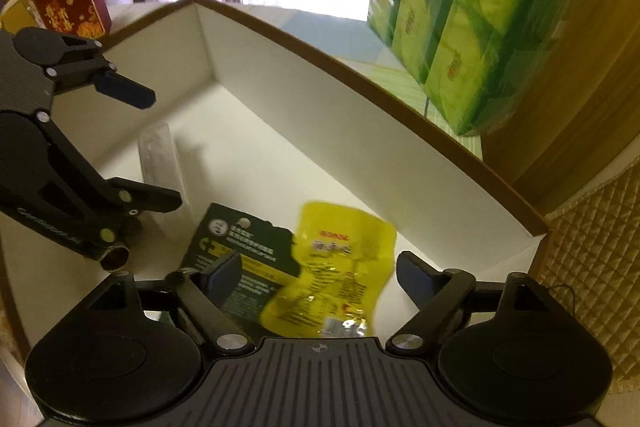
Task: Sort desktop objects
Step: 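Open left tool to release the clear box while right tool releases the yellow bag, then withdraw both tools from the box toward the items left on the table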
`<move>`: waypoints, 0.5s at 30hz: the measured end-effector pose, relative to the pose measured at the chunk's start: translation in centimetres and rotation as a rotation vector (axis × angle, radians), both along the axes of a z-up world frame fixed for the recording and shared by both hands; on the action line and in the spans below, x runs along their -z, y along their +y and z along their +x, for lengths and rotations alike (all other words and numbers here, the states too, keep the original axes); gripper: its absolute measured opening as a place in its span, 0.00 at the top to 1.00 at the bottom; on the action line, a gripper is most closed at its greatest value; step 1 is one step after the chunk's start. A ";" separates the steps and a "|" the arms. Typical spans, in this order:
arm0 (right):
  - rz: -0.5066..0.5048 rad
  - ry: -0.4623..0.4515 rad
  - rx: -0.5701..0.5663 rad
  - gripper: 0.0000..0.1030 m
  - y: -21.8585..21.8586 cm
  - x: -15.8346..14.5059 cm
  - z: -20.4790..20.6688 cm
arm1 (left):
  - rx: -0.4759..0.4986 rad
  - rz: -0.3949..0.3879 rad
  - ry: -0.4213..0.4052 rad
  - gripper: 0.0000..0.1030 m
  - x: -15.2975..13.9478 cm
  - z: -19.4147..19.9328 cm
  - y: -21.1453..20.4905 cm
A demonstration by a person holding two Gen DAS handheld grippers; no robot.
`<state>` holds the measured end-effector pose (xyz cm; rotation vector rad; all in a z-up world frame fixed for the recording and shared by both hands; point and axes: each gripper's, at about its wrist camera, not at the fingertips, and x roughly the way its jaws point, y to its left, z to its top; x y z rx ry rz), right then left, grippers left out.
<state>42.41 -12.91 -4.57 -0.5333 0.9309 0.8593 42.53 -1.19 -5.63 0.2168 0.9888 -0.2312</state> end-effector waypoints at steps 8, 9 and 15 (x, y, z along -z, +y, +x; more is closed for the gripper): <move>0.074 0.021 0.003 0.04 -1.2 -1.6 -2.2 | -0.010 0.004 -0.023 0.12 -0.9 -1.1 0.3; 0.084 0.019 0.006 0.03 -1.4 -1.8 -2.5 | -0.011 0.006 -0.026 0.12 -1.1 -1.3 0.3; 0.153 -0.027 0.066 0.02 -2.8 -3.3 -5.2 | -0.027 -0.027 -0.039 0.08 -2.7 -3.2 0.3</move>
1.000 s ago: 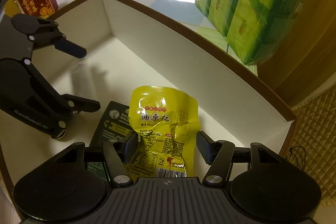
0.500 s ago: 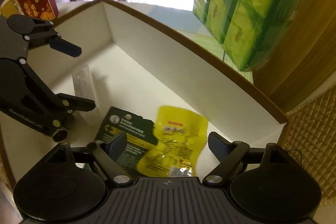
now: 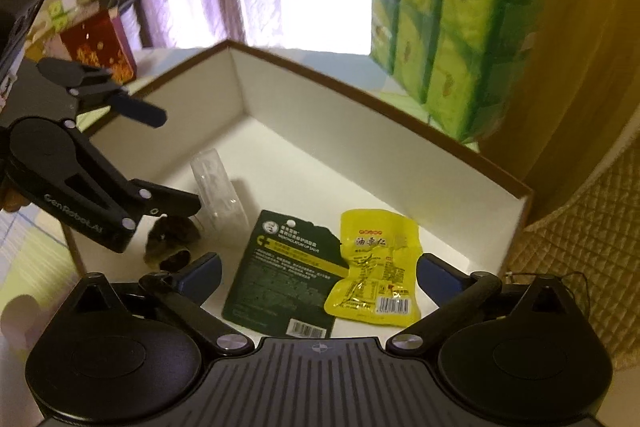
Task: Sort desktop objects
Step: 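Withdraw both tools from the box toward the items left on the table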
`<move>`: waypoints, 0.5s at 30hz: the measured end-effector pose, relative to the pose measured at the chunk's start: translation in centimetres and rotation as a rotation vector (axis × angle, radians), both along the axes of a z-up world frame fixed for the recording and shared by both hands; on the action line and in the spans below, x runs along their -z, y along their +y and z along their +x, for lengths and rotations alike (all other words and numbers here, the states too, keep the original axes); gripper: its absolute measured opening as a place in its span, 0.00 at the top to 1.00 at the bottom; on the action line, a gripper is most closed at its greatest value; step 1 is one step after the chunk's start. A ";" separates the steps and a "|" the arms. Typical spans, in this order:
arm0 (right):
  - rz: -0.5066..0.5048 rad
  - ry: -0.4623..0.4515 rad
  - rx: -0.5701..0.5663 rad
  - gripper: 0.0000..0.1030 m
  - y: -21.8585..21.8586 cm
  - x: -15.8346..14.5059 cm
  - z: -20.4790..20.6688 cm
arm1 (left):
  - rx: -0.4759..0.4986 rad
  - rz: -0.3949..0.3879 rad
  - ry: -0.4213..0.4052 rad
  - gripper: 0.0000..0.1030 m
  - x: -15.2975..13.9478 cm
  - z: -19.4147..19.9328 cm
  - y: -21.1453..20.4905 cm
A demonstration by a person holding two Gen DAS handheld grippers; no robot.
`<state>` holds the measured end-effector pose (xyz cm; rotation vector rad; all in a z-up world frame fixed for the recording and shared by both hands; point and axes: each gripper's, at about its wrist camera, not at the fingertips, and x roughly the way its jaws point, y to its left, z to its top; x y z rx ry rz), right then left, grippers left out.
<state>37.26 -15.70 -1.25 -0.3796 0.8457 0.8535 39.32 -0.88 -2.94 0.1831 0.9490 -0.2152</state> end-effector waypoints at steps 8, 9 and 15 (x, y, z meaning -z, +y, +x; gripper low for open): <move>0.079 -0.053 0.099 0.02 -1.8 -2.2 -3.5 | -0.033 -0.001 -0.072 0.04 -3.2 -4.4 -0.9; 0.085 -0.056 0.105 0.02 -2.0 -2.4 -3.9 | -0.039 0.004 -0.073 0.04 -3.5 -5.0 -1.0; 0.126 -0.091 0.130 0.02 -3.2 -3.6 -6.7 | -0.083 -0.023 -0.072 0.04 -5.1 -8.2 -0.8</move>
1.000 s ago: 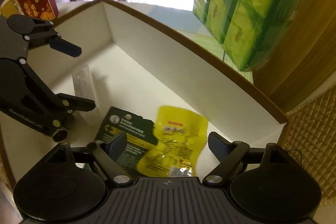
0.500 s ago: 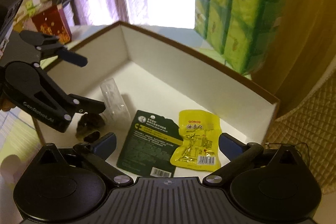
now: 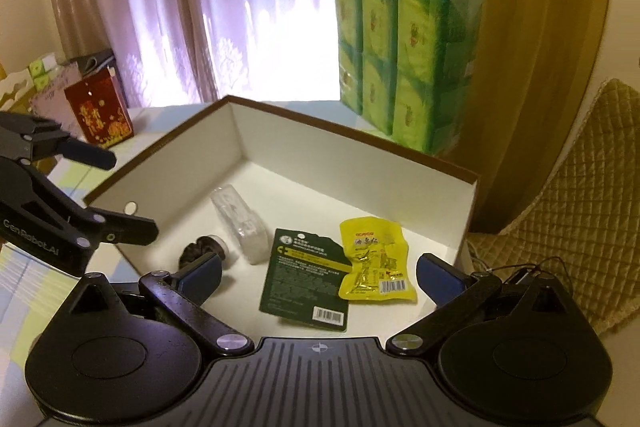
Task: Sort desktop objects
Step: 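Withdraw both tools from the box toward the items left on the table, then grasp the leopard-print hair clip with right tool while left tool grasps the purple tube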
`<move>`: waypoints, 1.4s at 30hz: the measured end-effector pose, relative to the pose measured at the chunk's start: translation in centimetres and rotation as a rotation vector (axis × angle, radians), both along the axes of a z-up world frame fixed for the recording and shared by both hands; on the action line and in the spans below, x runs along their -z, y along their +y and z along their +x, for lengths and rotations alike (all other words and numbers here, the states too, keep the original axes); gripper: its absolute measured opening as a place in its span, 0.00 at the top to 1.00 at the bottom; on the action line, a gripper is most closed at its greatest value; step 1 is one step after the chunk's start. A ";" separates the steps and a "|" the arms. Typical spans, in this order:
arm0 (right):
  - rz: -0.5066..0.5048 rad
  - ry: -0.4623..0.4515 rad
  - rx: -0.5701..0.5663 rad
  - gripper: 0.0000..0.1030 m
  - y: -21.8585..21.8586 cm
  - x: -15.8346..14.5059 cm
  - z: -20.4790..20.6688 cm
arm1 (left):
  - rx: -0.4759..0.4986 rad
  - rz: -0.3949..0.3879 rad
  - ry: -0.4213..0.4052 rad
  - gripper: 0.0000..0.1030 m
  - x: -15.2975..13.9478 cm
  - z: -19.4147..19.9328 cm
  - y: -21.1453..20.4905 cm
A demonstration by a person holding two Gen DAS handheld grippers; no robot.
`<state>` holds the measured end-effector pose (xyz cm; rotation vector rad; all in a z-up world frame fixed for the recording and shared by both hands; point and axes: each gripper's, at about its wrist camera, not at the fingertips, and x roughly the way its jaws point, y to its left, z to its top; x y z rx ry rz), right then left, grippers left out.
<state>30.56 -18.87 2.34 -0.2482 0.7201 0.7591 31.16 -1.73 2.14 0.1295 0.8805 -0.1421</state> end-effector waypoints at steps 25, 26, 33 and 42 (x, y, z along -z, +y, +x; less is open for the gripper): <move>0.076 0.066 -0.042 0.02 -3.1 0.6 -10.2 | -0.163 -0.045 -0.069 0.04 -0.4 -15.1 1.1; 0.073 0.072 -0.047 0.02 -3.1 0.8 -10.4 | -0.166 -0.043 -0.067 0.04 -0.2 -15.5 1.1; 0.042 0.110 -0.074 0.02 -2.6 2.8 -11.7 | -0.189 -0.043 -0.040 0.06 1.4 -17.5 1.2; 0.003 0.148 -0.106 0.02 -1.7 5.1 -12.6 | -0.205 -0.034 0.015 0.12 3.6 -18.6 1.6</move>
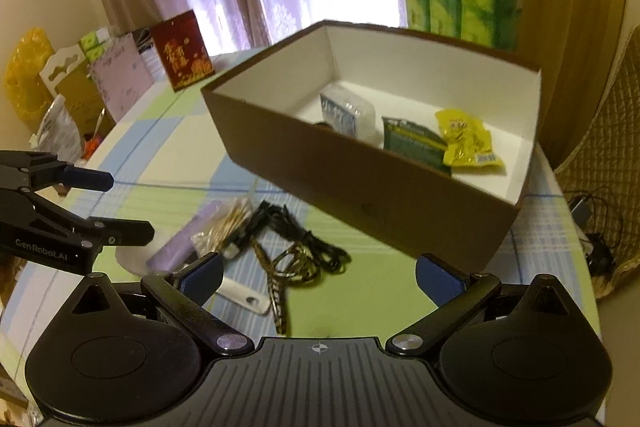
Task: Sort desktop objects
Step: 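Grasp the leopard-print hair clip with right tool while left tool grasps the purple tube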
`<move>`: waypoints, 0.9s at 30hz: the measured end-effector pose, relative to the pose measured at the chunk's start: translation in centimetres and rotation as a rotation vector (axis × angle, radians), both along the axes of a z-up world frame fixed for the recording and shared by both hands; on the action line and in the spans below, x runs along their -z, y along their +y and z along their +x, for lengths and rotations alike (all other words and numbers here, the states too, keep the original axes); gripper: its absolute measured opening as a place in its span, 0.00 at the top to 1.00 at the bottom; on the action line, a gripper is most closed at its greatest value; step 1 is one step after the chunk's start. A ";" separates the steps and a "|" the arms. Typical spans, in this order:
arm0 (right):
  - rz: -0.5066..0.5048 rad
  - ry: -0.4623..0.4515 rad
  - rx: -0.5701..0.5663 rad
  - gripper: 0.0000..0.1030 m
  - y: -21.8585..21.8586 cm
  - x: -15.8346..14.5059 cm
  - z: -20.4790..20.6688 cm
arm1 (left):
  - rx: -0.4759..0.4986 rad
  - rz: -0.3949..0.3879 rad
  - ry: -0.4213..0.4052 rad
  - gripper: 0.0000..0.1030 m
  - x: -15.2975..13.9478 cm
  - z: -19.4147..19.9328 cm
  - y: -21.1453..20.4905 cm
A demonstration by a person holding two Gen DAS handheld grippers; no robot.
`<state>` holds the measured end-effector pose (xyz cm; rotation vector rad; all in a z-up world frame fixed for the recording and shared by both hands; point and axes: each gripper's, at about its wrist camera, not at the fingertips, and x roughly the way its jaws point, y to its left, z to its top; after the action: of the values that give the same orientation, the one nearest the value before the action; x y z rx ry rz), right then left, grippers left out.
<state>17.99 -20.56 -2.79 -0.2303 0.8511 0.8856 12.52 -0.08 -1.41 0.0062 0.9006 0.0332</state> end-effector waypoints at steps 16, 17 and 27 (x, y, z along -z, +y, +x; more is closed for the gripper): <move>-0.078 0.029 -0.084 0.19 3.1 4.4 -0.2 | -0.028 -0.020 0.086 0.15 2.9 0.1 2.1; -0.081 0.025 -0.090 0.20 3.3 4.6 -0.1 | -0.026 -0.022 0.091 0.15 3.1 0.2 2.1; -0.122 -0.031 -0.154 0.41 5.4 6.7 0.9 | -0.022 -0.030 0.126 0.15 4.7 1.5 2.6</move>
<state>18.84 -15.19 -9.51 -0.4193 0.8678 0.9724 14.03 2.47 -6.11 -0.0295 1.0268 0.0404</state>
